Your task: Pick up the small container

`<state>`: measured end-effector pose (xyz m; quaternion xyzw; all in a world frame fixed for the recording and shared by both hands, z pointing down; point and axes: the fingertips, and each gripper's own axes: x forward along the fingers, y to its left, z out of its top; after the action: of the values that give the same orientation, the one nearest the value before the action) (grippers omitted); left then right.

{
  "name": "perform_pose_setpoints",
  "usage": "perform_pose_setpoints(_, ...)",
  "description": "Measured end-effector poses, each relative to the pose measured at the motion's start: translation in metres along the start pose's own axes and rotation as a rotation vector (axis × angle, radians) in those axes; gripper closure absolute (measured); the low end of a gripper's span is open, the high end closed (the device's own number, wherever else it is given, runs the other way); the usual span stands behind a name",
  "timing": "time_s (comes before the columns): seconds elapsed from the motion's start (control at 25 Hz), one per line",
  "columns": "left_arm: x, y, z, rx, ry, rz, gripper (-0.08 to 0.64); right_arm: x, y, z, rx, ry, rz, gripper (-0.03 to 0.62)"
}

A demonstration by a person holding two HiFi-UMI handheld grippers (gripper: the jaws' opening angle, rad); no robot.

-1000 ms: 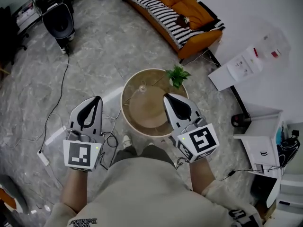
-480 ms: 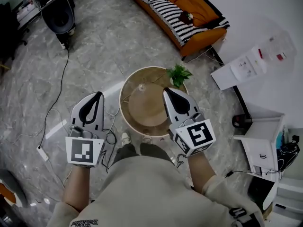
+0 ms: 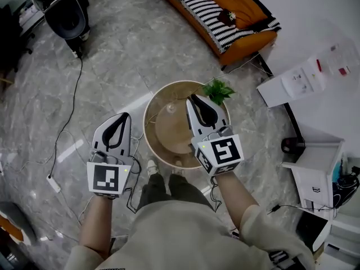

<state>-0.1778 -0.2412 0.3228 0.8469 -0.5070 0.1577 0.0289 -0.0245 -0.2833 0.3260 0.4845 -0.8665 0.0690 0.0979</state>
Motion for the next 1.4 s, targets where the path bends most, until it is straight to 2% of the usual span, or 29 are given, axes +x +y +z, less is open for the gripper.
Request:
perform_pose_setpoints(0.04,0.009,0.003,-0.003,0.001,0.005,0.001,0.554,0.009,-0.005,-0.006,0.009,-0.001,-0.007,0.565)
perform_pose_setpoints(0.12,0.026,0.008,-0.008,-0.003,0.005,0.001,0.554,0.025,-0.015,-0.023,0.027,0.006,-0.013,0.474)
perform_pose_setpoints(0.32,0.064,0.019,-0.038,-0.043,0.029,-0.015,0.554,0.067,-0.035,-0.078,0.029,0.055,-0.026,0.402)
perform_pose_setpoints(0.48,0.092,0.022,-0.074,-0.034,0.063,-0.027,0.554,0.094,-0.044,-0.123,0.042,0.102,-0.028,0.372)
perform_pose_setpoints(0.64,0.12,0.018,-0.116,-0.064,0.1,-0.049,0.554,0.116,-0.047,-0.166,0.044,0.155,-0.028,0.351)
perform_pose_setpoints(1.04,0.177,0.0,-0.236,-0.121,0.204,-0.1,0.554,0.165,-0.036,-0.299,0.076,0.29,0.02,0.317)
perform_pose_setpoints(1.4,0.218,-0.018,-0.34,-0.143,0.295,-0.138,0.554,0.211,-0.048,-0.428,0.09,0.383,0.019,0.287)
